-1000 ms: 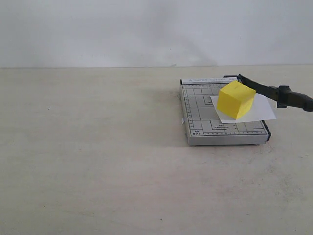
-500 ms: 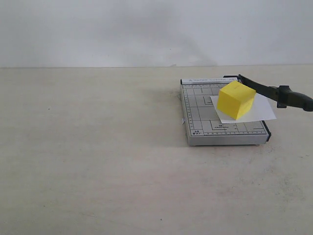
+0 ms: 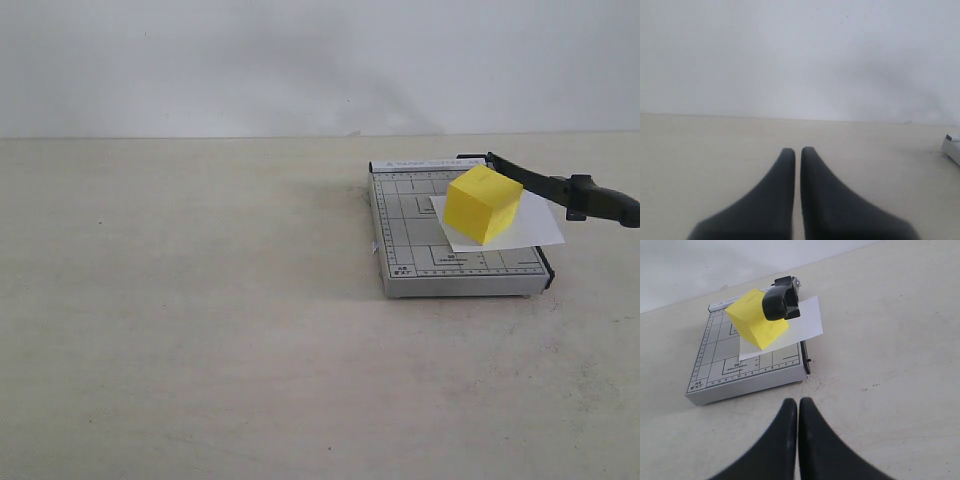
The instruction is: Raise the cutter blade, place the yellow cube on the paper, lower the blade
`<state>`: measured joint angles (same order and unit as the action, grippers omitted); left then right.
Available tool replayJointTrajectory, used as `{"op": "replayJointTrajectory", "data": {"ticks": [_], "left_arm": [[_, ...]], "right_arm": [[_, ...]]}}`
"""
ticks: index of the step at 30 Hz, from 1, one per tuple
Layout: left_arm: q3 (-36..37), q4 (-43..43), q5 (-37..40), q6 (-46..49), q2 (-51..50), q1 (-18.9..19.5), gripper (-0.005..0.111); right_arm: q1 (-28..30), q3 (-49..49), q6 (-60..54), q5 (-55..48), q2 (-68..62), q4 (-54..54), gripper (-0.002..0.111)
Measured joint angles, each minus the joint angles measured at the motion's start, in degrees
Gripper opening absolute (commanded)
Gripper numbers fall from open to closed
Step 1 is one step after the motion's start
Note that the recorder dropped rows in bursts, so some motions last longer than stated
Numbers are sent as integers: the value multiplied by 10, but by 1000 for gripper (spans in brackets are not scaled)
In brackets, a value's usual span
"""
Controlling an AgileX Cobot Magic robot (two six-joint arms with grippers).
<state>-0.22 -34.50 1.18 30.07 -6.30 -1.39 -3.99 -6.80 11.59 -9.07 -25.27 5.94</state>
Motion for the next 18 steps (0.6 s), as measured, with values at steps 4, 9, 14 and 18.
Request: {"op": "replayJointTrajectory", "data": {"ticks": [4, 9, 14, 18], "left_arm": [[0, 4, 15, 0, 49, 0, 4], [0, 39, 12, 0, 60, 0, 4], [0, 87, 85, 0, 61, 0, 4], [0, 140, 145, 0, 61, 0, 4]], "right_arm": [[0, 0, 0, 0, 0, 1, 1], [0, 0, 0, 0, 0, 1, 1], [0, 0, 0, 0, 0, 1, 1], [0, 0, 0, 0, 0, 1, 1]]}}
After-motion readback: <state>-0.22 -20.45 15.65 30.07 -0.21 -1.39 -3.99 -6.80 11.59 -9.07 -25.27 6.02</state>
